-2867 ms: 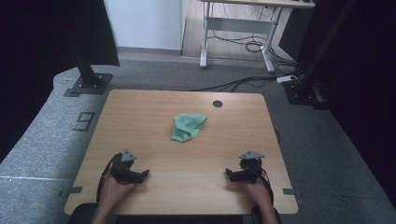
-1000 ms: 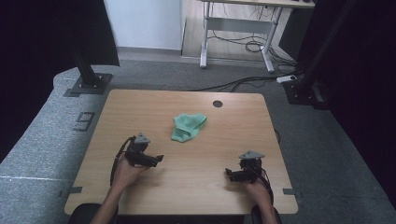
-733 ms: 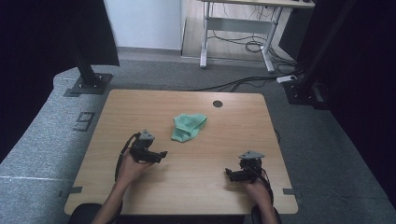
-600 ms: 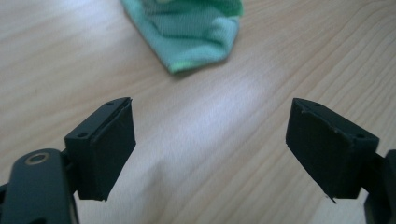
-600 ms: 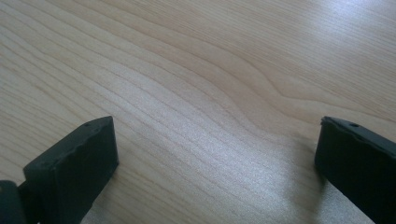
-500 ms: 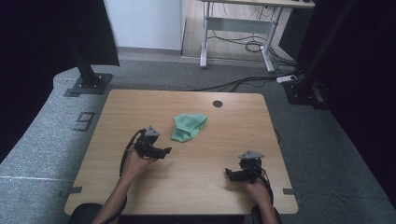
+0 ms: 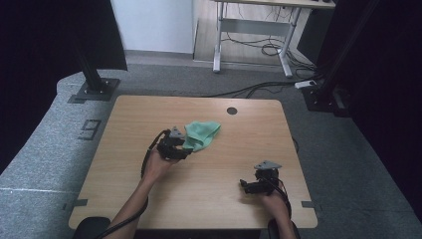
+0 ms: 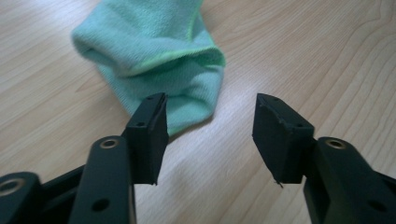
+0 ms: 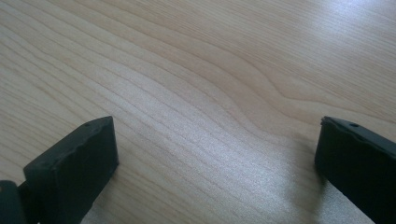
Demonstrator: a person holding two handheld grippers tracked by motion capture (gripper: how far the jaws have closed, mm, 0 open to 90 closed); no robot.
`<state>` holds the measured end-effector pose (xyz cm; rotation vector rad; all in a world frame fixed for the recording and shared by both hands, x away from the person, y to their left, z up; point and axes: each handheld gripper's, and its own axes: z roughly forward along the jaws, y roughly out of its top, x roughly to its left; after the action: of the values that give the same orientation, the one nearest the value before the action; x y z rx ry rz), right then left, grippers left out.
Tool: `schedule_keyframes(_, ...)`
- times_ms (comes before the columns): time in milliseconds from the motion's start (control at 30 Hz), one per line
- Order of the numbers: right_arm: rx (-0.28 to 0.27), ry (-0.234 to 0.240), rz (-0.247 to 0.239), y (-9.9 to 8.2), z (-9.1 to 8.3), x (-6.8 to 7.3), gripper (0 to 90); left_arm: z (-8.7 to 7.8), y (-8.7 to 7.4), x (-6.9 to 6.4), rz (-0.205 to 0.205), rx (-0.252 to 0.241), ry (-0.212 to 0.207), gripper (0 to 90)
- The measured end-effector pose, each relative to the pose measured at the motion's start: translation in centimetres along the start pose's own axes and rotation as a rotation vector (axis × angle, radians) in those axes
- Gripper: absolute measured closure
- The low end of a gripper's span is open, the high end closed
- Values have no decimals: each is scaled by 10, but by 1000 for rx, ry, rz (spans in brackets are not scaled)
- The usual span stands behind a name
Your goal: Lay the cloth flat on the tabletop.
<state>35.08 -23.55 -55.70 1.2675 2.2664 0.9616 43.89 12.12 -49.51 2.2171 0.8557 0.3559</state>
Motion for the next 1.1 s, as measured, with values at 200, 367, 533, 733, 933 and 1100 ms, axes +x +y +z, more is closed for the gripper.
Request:
schedule_keyframes(200, 1, 2, -1, 0, 0, 0, 0, 16, 11, -4, 18, 10, -14, 589)
schedule_keyframes(367, 1, 5, -2, 0, 0, 0, 0, 32, 14, -5, 12, 23, -9, 608)
schedule_keyframes(533, 2, 5, -2, 0, 0, 0, 0, 49, 12, -5, 10, 53, 18, 583)
schedule_keyframes(733, 2, 5, -2, 0, 0, 0, 0, 63, 7, -6, 40, 98, 58, 631)
schedule_keyframes(933, 0, 5, -4, 0, 0, 0, 0, 58, 6, -5, 21, 73, 18, 844)
schedule_keyframes(1100, 2, 5, -2, 0, 0, 0, 0, 40, 19, -9, 11, 26, -24, 859)
